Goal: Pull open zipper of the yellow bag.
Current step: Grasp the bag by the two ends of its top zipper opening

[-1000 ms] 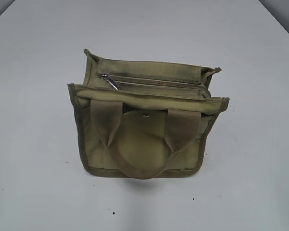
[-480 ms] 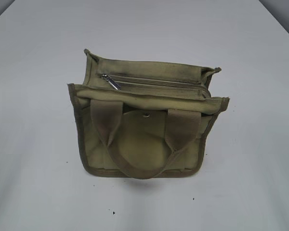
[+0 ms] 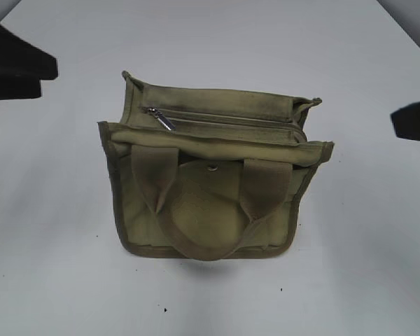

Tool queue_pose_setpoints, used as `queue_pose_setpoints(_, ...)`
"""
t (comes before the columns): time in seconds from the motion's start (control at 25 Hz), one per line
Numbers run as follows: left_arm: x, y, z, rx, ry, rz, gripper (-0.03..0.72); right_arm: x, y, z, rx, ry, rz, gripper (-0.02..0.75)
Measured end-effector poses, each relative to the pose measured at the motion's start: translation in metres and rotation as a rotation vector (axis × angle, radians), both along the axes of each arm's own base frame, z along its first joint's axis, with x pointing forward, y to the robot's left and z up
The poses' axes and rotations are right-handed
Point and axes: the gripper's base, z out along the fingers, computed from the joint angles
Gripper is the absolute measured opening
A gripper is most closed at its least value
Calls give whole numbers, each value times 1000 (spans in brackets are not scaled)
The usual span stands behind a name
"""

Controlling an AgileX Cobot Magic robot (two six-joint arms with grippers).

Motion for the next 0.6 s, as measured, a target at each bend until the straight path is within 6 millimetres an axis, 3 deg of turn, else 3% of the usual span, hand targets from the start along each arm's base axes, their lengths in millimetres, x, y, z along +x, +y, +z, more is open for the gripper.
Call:
queue_pose_setpoints(0.24,49,-23,-13,-45,130,-127,338,44,44,2,-87,37,208,575)
queue_pose_setpoints(0.6,81,-64,-29,-42,186,-257,338,87,104,-16,-103,43,330,575)
